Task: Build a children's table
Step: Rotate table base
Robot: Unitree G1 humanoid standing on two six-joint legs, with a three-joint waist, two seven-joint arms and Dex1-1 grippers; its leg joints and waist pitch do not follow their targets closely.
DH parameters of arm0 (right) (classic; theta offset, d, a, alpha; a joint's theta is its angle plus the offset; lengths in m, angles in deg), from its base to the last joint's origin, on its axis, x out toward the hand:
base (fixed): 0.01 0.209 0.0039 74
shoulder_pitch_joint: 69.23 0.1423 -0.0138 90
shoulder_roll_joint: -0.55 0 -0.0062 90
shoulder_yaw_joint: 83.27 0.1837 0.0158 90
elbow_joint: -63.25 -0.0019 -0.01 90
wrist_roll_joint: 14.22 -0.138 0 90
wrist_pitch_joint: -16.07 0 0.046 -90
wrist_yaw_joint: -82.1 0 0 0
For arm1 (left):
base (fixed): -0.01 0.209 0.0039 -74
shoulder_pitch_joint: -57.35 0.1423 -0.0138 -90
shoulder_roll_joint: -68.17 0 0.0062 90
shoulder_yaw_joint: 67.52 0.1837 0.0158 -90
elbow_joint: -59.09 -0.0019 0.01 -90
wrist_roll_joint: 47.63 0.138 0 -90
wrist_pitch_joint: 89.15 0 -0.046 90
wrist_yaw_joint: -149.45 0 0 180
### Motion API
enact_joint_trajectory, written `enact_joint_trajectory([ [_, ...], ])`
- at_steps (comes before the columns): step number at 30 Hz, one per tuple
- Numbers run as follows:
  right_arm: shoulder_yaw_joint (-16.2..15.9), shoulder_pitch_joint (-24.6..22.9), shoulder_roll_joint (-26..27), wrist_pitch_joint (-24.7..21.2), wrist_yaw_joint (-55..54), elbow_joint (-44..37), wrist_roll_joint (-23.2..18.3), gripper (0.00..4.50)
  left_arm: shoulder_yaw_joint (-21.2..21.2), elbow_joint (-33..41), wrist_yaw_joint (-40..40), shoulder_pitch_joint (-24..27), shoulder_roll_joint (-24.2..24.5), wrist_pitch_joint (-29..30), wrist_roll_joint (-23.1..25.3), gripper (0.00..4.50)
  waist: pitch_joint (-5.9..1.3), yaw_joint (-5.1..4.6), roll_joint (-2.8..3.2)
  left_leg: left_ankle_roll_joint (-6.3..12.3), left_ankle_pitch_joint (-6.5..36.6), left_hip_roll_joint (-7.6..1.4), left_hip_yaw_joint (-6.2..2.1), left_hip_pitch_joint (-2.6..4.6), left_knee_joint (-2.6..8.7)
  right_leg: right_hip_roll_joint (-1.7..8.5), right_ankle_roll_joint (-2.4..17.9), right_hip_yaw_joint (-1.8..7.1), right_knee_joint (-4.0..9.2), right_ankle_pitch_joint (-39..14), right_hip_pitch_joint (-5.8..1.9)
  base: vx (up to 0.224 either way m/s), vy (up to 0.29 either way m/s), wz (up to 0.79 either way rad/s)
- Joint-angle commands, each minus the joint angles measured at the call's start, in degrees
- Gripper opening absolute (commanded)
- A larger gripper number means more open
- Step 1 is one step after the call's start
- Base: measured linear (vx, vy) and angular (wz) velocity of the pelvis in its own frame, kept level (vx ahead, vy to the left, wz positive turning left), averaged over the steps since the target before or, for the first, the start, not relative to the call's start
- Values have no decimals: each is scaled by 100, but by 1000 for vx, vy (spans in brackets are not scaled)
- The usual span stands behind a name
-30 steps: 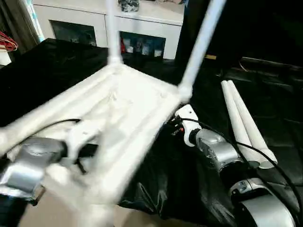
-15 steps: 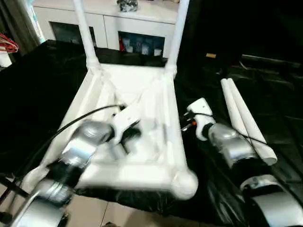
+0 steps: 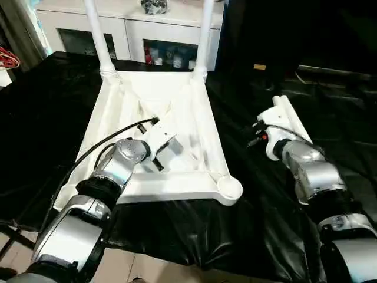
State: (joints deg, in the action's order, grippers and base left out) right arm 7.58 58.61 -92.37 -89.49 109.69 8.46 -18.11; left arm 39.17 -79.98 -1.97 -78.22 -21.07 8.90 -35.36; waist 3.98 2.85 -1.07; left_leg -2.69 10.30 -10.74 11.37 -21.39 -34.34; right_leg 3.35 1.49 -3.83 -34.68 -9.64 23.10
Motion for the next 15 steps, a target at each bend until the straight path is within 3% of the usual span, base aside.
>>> enact_joint_trajectory([
  [1,261,-93,-75,-500,-34,-371,-276,20,-42,275,107,13,94,-52,2,0,-487,37,49,252,963,-260,-157,108,352,486,1318,289,389,-910,-335,0,0,0],
  [2,329,-145,-104,-700,-197,-517,-239,20,-138,547,158,122,123,60,-112,0,-482,40,31,243,971,-264,-153,119,351,485,1327,286,392,-949,-317,0,0,0],
  [3,425,-273,-192,-1070,-476,-832,-123,31,-375,1321,288,434,183,307,-393,0,-472,47,51,188,938,-273,-150,121,359,486,1343,288,389,-962,-310,0,0,0],
  [4,444,-311,-218,-1161,-551,-921,-89,42,-433,1521,320,519,198,350,-465,0,-471,62,56,124,879,-305,-152,123,369,495,1396,295,368,-860,-307,0,0,0],
  [6,479,-360,-253,-1260,-611,-1024,-65,49,-487,1944,419,701,220,457,-587,33,-475,66,73,58,941,-285,-140,135,359,482,1403,295,362,-894,-293,0,0,0],
  [9,594,-494,-322,-1675,-784,-1341,-54,74,-614,2900,602,1125,200,717,-933,44,-441,58,66,-2,1214,-264,-134,145,371,476,1222,295,434,-1385,-271,0,0,0],
  [10,594,-494,-322,-1675,-784,-1341,-54,81,-614,2900,602,1125,200,717,-933,59,-437,65,55,-21,1212,-271,-138,142,373,483,1207,300,433,-1458,-275,0,0,0],
  [11,776,-538,-359,-2114,-1045,-1461,-13,85,-667,3648,742,1441,173,846,-1229,71,-421,49,38,-42,1199,-269,-131,141,375,475,1188,307,434,-1511,-264,0,0,0],
  [15,975,-596,-394,-3023,-1336,-1794,-72,119,-575,4690,1221,1925,263,952,-1705,92,-412,35,62,-103,1294,-250,-137,136,391,442,983,297,466,-1792,-245,0,0,0],
])
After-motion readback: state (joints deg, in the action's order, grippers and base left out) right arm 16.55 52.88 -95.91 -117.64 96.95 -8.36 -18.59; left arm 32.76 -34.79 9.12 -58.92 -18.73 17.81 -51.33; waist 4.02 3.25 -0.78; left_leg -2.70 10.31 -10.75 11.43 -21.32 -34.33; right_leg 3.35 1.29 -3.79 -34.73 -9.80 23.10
